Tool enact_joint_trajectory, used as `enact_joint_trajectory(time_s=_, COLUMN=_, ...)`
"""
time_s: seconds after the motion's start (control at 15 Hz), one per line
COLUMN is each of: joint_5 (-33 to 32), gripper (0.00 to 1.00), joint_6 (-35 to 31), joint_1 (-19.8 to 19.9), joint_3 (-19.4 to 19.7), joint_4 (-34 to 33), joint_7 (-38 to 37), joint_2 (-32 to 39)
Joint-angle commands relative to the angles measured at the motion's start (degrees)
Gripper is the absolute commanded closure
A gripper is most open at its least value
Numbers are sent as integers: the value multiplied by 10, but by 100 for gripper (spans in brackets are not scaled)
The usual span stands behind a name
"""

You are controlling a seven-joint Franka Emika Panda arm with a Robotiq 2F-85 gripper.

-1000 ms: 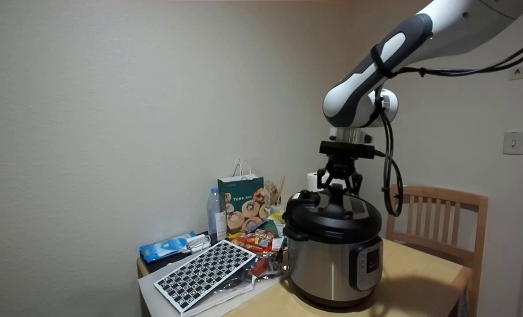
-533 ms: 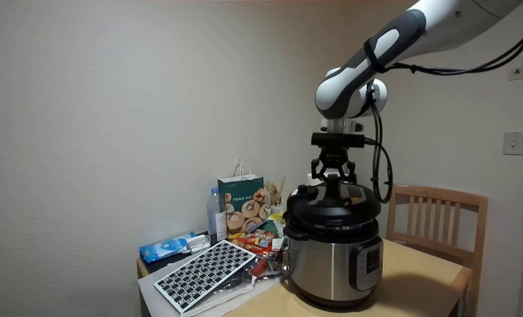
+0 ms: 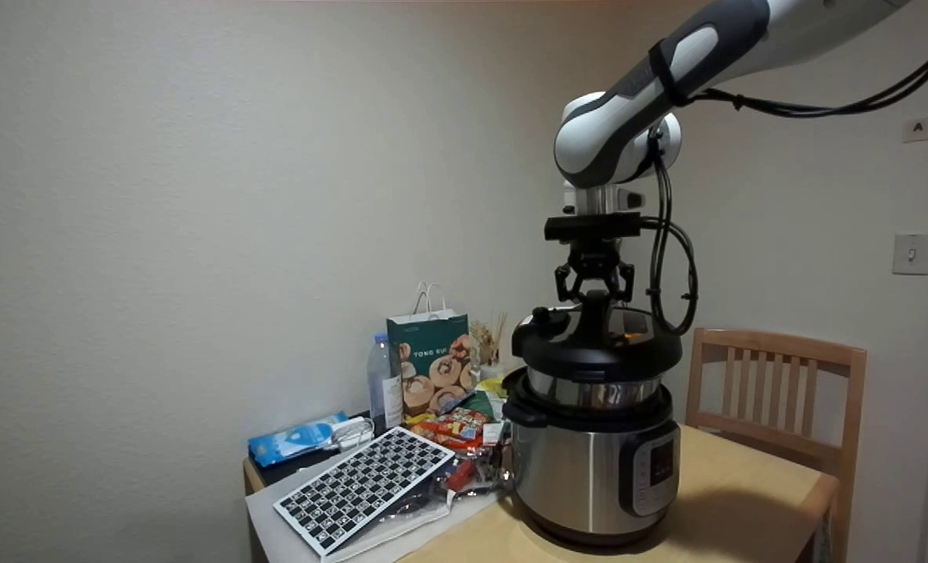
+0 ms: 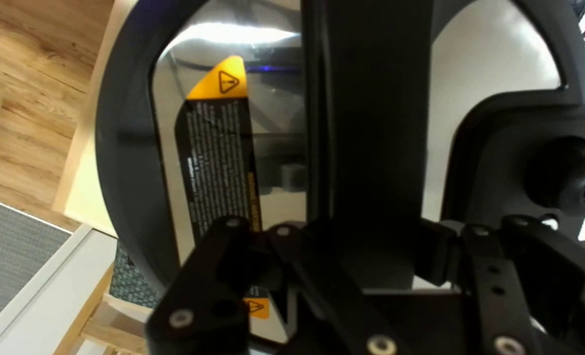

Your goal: Remove the black lid from the rice cooker and put it on the table

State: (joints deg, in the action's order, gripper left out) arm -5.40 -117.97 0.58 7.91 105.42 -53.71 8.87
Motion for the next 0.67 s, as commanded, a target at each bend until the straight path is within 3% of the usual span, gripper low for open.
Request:
enact_joint_trajectory(time_s=0.0, joint_5=-8, gripper=98, joint_6=16, joint_1=16, joint_3=5, joint_4=28, joint_7=-9, joint_2=-62)
enact_joint_trajectory(time_s=0.4, joint_5=151, gripper=98, joint_6=-16, joint_1=30, joint_3=-17, joint_4=-5, joint_7=114, joint_2=-2)
enact_joint_trajectory(time_s=0.6, joint_5=191, gripper=98, joint_6=-25, joint_1=26, joint_3=-25, joint_4=-10, joint_7=164, joint_2=4)
